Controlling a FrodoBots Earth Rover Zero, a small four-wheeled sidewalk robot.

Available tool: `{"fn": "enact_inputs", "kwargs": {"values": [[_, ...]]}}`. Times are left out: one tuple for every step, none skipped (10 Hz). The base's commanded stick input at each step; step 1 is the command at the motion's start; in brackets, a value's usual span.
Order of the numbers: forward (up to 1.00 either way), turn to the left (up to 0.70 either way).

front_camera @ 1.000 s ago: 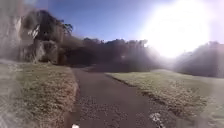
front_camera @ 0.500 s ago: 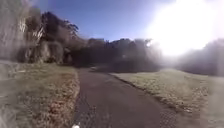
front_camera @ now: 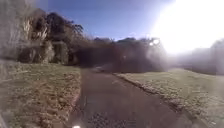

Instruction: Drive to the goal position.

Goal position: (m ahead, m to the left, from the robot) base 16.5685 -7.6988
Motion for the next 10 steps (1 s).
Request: {"fn": "enact_inputs", "kwargs": {"values": [[0.60,0.00],[0.60,0.00],[0.60,0.00],[0.60,0.00],[0.60,0.00],[0.60,0.00],[0.60,0.00],[0.60,0.00],[0.60,0.00],[0.60,0.00]]}}
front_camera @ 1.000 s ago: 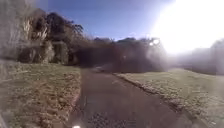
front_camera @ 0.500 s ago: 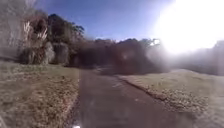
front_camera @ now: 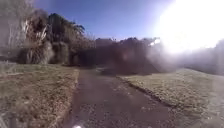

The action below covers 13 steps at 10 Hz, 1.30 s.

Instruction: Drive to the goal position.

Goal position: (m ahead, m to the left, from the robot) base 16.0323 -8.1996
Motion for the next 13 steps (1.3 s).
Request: {"fn": "enact_inputs", "kwargs": {"values": [[0.60,0.00],[0.60,0.00],[0.60,0.00],[0.60,0.00],[0.60,0.00],[0.60,0.00],[0.60,0.00],[0.60,0.00],[0.60,0.00],[0.60,0.00],[0.60,0.00],[0.60,0.01],[0.60,0.04]]}}
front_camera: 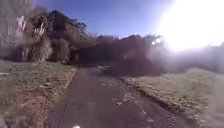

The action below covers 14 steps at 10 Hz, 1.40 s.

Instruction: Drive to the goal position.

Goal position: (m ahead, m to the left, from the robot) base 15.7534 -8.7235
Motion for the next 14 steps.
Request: {"fn": "enact_inputs", "kwargs": {"values": [[0.60,0.07],[0.60,0.10],[0.60,0.14],[0.60,0.15],[0.60,0.15],[0.60,0.15],[0.60,0.15],[0.60,0.15],[0.60,0.15],[0.60,0.15],[0.60,0.12],[0.60,0.11],[0.60,0.10],[0.60,0.09]]}}
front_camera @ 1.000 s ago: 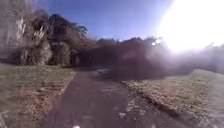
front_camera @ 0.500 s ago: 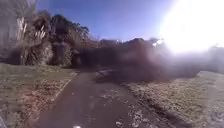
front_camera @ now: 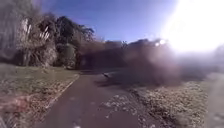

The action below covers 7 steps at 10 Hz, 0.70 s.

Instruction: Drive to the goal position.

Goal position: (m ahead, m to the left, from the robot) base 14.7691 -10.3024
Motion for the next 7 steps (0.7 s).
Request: {"fn": "enact_inputs", "kwargs": {"values": [[0.60,0.09],[0.60,0.15],[0.60,0.15],[0.60,0.06],[0.60,0.02],[0.60,0.00],[0.60,0.00]]}}
